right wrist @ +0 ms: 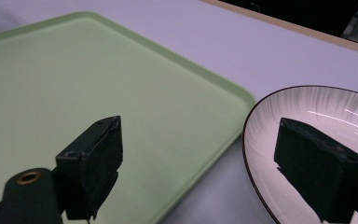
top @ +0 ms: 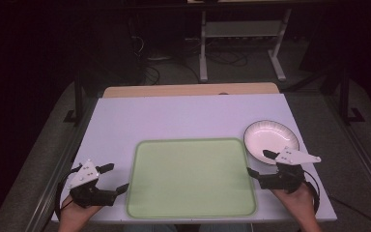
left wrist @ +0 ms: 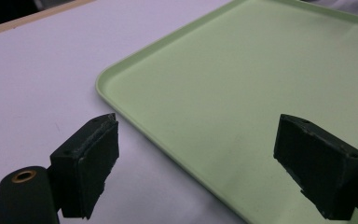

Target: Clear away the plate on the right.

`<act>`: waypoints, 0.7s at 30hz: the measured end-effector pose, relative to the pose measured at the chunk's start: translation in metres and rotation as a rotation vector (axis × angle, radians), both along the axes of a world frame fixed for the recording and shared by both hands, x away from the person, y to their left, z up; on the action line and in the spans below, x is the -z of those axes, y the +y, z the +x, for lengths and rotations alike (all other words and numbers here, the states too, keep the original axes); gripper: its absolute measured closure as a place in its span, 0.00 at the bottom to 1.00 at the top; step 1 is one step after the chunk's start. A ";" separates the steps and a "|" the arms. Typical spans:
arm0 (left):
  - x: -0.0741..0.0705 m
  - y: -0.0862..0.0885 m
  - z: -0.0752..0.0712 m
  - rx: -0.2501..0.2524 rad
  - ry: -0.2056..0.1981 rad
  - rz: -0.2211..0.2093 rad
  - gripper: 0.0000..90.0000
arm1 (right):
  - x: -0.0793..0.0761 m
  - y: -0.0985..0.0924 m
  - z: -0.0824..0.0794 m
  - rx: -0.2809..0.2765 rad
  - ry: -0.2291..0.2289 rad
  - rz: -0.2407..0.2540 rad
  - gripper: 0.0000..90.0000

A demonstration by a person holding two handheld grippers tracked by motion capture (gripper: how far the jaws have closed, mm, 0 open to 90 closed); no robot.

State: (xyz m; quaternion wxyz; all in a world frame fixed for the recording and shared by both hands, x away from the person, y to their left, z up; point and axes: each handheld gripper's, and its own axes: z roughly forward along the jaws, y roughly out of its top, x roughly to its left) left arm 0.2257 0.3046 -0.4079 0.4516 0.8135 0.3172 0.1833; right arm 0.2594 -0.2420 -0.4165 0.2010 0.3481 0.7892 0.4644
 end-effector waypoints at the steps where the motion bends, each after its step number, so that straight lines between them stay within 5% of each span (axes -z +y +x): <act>1: 0.000 0.000 0.000 0.001 0.001 0.000 0.15 | 0.000 0.000 0.000 0.001 0.002 0.000 0.16; 21: 0.000 -0.001 0.000 0.015 0.004 0.010 0.15 | -0.006 -0.011 -0.004 0.015 -0.004 0.039 0.17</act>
